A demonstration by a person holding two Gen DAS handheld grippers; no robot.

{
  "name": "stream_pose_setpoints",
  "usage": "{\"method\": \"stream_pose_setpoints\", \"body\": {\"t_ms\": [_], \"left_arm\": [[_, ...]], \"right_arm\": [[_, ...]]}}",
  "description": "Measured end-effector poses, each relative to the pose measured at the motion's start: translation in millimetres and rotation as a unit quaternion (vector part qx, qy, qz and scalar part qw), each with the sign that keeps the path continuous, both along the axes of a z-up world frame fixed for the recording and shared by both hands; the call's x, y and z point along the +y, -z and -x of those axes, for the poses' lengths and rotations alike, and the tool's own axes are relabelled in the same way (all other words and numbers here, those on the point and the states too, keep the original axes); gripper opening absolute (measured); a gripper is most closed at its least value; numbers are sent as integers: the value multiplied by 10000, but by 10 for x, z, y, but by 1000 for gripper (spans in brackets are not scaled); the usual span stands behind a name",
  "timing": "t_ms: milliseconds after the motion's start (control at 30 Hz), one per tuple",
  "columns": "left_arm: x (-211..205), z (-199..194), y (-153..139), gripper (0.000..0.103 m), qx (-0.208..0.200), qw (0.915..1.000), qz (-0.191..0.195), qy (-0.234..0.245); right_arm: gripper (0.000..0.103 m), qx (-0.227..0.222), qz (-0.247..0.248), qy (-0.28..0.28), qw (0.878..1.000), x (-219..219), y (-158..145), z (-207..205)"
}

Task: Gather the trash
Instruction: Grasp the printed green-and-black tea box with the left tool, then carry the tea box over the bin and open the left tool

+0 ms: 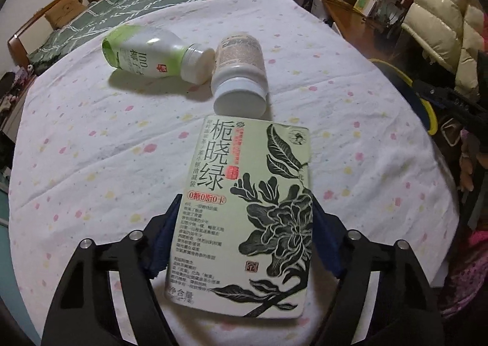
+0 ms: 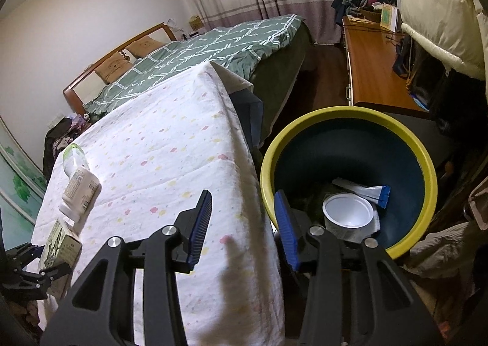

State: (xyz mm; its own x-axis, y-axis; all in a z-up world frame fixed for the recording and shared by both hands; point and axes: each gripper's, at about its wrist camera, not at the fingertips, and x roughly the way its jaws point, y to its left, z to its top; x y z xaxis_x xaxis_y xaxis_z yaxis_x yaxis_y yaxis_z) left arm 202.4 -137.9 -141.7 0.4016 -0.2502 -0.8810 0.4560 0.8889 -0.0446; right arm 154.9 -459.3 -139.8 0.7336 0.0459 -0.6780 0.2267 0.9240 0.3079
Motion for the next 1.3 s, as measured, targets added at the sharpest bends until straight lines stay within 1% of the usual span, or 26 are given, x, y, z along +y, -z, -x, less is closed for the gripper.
{"method": "stream_pose_setpoints", "body": {"t_ms": [133, 367, 700, 867, 1000, 1167, 1300], "left_arm": [[-19, 108, -84, 73, -124, 9999, 25, 74], [-168, 283, -333, 73, -327, 9989, 130, 321], [-577, 367, -569, 73, -583, 9955, 248, 702], [-971, 291, -641, 73, -697, 9918, 217, 1047], [-1387, 185, -664, 73, -757, 9876, 198, 1363], [-2085, 78, -654, 73, -754, 9795, 219, 1857], [-2688, 31, -582, 73, -741, 9724, 165, 2208]], "right_arm": [[41, -27, 16, -25, 10000, 5, -12, 44], [41, -82, 19, 25, 10000, -52, -45, 180], [41, -106, -30, 157, 9998, -209, -25, 379], [41, -131, 0, 328, 9994, -364, -34, 525], [41, -128, 34, 533, 9985, -549, -35, 665], [41, -99, 43, 909, 9958, -835, -10, 894], [41, -45, 25, 1150, 9934, -1034, 33, 1028]]}}
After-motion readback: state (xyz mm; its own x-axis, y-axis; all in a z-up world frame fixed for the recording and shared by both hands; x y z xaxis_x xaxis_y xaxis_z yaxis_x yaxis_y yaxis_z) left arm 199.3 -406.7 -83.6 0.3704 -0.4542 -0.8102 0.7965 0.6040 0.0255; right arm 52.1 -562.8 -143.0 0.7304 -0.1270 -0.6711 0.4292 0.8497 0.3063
